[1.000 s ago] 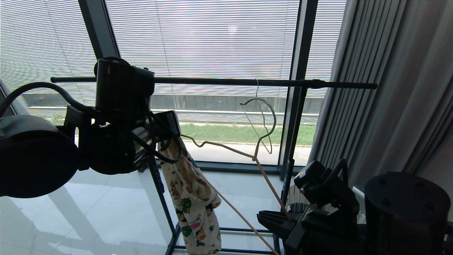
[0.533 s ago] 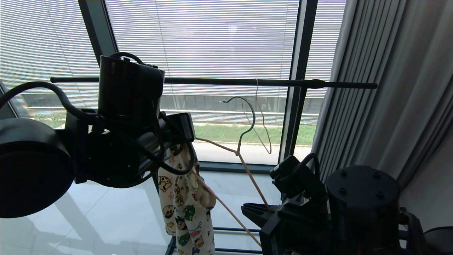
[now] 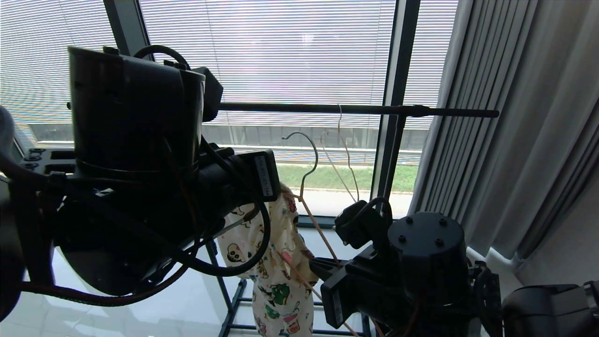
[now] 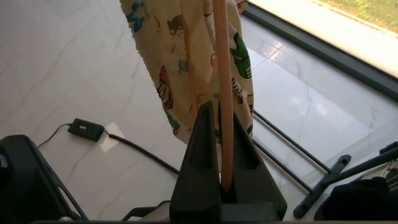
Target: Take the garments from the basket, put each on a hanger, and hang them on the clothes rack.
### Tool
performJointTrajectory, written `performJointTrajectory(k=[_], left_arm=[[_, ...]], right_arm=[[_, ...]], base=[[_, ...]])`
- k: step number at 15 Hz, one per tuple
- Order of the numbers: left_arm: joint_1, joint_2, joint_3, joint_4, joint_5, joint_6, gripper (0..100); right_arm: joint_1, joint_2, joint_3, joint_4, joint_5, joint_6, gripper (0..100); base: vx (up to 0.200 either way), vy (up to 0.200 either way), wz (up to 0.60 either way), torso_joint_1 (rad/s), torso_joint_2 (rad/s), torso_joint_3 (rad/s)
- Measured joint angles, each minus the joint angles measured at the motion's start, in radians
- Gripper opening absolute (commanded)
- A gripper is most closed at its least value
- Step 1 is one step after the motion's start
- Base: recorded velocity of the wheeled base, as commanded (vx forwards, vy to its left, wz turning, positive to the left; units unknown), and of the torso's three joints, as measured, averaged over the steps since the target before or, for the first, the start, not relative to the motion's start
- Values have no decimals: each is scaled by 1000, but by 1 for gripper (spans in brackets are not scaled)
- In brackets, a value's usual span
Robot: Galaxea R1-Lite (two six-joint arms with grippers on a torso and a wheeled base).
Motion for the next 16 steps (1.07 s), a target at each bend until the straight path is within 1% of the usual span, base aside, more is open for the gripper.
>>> performJointTrajectory(k=[2, 4, 5, 10, 12, 13, 16], left_arm=[[-12, -7, 3, 0, 0, 1, 0], [-26, -8, 4, 0, -1, 3, 0], [-34, -8, 4, 0, -1, 3, 100], [-41, -10, 3, 0, -5, 5, 100], [-40, -13, 3, 0, -6, 6, 100], [-39, -18, 4, 0, -6, 10, 100], [-35, -52, 40, 1, -10, 74, 100]], right_arm=[[-7, 6, -2, 0, -4, 0, 0], [-8, 9, -6, -1, -25, 0, 0], [-8, 9, -8, -1, -34, 0, 0], [-2, 3, -10, -11, -39, -3, 0], [-3, 1, -7, -53, -79, -5, 0], [-4, 1, -4, -53, -89, -6, 0], [-9, -10, 12, -53, -95, -13, 0]], base=[[0, 0, 0, 0, 0, 0], [0, 0, 0, 0, 0, 0], [0, 0, 0, 0, 0, 0], [0, 0, 0, 0, 0, 0], [0, 0, 0, 0, 0, 0], [0, 0, 0, 0, 0, 0], [0, 0, 0, 0, 0, 0]])
